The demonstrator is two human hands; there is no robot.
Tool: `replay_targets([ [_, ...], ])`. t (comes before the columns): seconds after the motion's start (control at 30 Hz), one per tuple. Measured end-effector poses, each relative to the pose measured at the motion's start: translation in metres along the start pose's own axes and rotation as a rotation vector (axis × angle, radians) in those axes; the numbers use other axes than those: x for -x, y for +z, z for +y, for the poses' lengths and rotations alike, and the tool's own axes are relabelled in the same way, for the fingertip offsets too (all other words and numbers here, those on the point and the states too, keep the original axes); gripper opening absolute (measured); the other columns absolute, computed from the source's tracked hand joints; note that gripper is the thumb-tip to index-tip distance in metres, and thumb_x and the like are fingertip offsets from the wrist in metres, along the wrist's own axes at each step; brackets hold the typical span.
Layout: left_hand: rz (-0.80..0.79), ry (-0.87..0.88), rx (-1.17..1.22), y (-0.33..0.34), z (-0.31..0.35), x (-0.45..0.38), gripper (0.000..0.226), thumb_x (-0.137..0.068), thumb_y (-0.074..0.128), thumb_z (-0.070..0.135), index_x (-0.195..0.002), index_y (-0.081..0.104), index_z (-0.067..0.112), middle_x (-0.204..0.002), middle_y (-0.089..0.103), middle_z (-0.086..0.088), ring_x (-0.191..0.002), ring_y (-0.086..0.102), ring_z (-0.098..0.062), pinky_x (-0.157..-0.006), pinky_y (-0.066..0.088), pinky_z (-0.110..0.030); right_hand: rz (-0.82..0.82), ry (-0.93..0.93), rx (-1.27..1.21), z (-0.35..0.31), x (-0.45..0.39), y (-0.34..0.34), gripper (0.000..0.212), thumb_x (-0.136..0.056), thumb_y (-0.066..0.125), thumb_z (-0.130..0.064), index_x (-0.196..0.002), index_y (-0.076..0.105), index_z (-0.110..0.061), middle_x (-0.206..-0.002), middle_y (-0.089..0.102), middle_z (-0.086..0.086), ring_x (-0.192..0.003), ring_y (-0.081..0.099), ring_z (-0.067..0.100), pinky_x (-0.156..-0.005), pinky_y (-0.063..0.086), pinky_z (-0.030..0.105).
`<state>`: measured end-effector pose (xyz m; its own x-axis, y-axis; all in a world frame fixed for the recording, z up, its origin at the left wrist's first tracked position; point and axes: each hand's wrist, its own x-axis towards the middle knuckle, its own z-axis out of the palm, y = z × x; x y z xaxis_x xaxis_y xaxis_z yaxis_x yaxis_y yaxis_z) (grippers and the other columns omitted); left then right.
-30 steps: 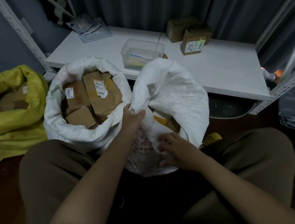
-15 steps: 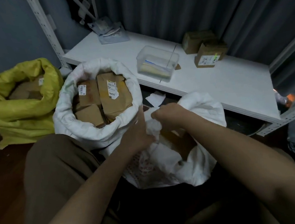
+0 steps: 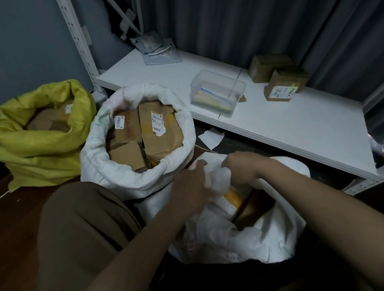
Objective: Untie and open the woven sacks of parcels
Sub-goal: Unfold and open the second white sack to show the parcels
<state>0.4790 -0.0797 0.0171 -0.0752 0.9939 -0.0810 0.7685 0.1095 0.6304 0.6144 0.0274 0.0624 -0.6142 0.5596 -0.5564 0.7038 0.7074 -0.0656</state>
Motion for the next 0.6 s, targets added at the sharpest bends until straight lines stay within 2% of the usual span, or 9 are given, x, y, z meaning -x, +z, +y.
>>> replay_targets([
  [0.07, 0.085, 0.103, 0.005, 0.012, 0.009, 0.001, 0.054, -0.086, 0.062, 0.037, -0.130, 0.042, 0.014, -0.123, 0.051, -0.004, -0.112, 0.050, -0.020, -0.090, 0.043, -0.035, -0.100, -0.005, -0.152, 0.000, -0.013, -0.004, 0.013, -0.078, 0.067, -0.021, -0.084, 0.056, -0.024, -0.079, 0.057, -0.004, -0.078, 0.055, 0.018, -0.063, 0.043, 0.026],
  [0.13, 0.131, 0.166, 0.214, 0.016, 0.005, 0.000, 0.033, -0.088, 0.055, 0.035, -0.112, 0.053, 0.013, -0.104, 0.057, 0.000, -0.095, 0.053, -0.012, -0.078, 0.043, -0.030, -0.079, -0.040, -0.262, 0.006, -0.012, -0.009, 0.024, -0.071, 0.074, -0.024, -0.089, 0.059, -0.026, -0.084, 0.060, -0.005, -0.082, 0.058, 0.017, -0.065, 0.045, 0.027],
  [0.2, 0.184, 0.136, 0.486, 0.011, -0.008, -0.005, 0.008, -0.086, 0.061, 0.023, -0.088, 0.056, 0.018, -0.083, 0.057, 0.008, -0.077, 0.053, 0.001, -0.069, 0.041, -0.018, 0.097, -0.104, -0.293, 0.019, 0.001, -0.010, 0.038, -0.065, 0.078, -0.038, -0.098, 0.058, -0.036, -0.097, 0.063, -0.010, -0.089, 0.058, 0.012, -0.076, 0.047, 0.028],
  [0.27, 0.145, 0.038, 0.688, 0.006, -0.016, -0.009, 0.015, -0.085, 0.067, 0.010, -0.079, 0.055, 0.017, -0.076, 0.057, 0.008, -0.068, 0.051, 0.009, -0.066, 0.040, -0.011, 0.283, -0.167, -0.391, 0.033, 0.016, -0.003, 0.043, -0.063, 0.074, -0.053, -0.102, 0.062, -0.038, -0.101, 0.065, -0.017, -0.095, 0.059, 0.007, -0.087, 0.045, 0.030],
  [0.33, 0.042, -0.012, 0.689, 0.006, -0.020, -0.012, 0.006, -0.087, 0.065, 0.015, -0.090, 0.061, 0.012, -0.082, 0.060, 0.005, -0.072, 0.053, 0.007, -0.071, 0.042, -0.015, 0.319, -0.180, -0.694, 0.039, 0.023, 0.008, 0.036, -0.066, 0.076, -0.052, -0.094, 0.072, -0.030, -0.094, 0.071, -0.013, -0.091, 0.065, 0.008, -0.086, 0.050, 0.036],
  [0.4, 0.030, 0.034, 0.458, 0.011, -0.018, -0.012, 0.037, -0.089, 0.058, 0.040, -0.118, 0.058, 0.017, -0.106, 0.060, 0.008, -0.096, 0.053, 0.002, -0.086, 0.041, -0.023, 0.270, -0.127, -0.959, 0.035, 0.018, 0.016, 0.021, -0.071, 0.080, -0.038, -0.084, 0.075, -0.022, -0.086, 0.074, -0.004, -0.083, 0.067, 0.011, -0.082, 0.052, 0.038],
  [0.47, 0.062, 0.137, 0.281, 0.016, -0.012, -0.012, 0.060, -0.083, 0.048, 0.058, -0.130, 0.049, 0.022, -0.122, 0.055, 0.007, -0.110, 0.050, -0.007, -0.094, 0.040, -0.028, 0.172, -0.086, -1.061, 0.030, 0.008, 0.016, 0.015, -0.079, 0.075, -0.025, -0.089, 0.076, -0.015, -0.092, 0.074, 0.004, -0.090, 0.069, 0.019, -0.086, 0.052, 0.036],
  [0.53, 0.125, 0.176, 0.300, 0.018, -0.012, -0.015, 0.045, -0.089, 0.045, 0.052, -0.119, 0.055, 0.019, -0.110, 0.061, 0.004, -0.101, 0.056, -0.008, -0.087, 0.045, -0.028, 0.100, -0.096, -1.036, 0.030, 0.004, 0.011, 0.020, -0.084, 0.071, -0.024, -0.101, 0.073, -0.014, -0.103, 0.073, 0.003, -0.102, 0.066, 0.017, -0.092, 0.050, 0.030],
  [0.6, 0.120, 0.079, 0.531, 0.012, -0.017, -0.018, 0.019, -0.094, 0.055, 0.031, -0.106, 0.059, 0.017, -0.095, 0.064, 0.006, -0.086, 0.059, 0.002, -0.078, 0.046, -0.019, 0.153, -0.129, -0.904, 0.036, 0.004, 0.010, 0.026, -0.083, 0.072, -0.030, -0.108, 0.069, -0.026, -0.110, 0.068, -0.012, -0.105, 0.060, -0.001, -0.093, 0.045, 0.017],
])
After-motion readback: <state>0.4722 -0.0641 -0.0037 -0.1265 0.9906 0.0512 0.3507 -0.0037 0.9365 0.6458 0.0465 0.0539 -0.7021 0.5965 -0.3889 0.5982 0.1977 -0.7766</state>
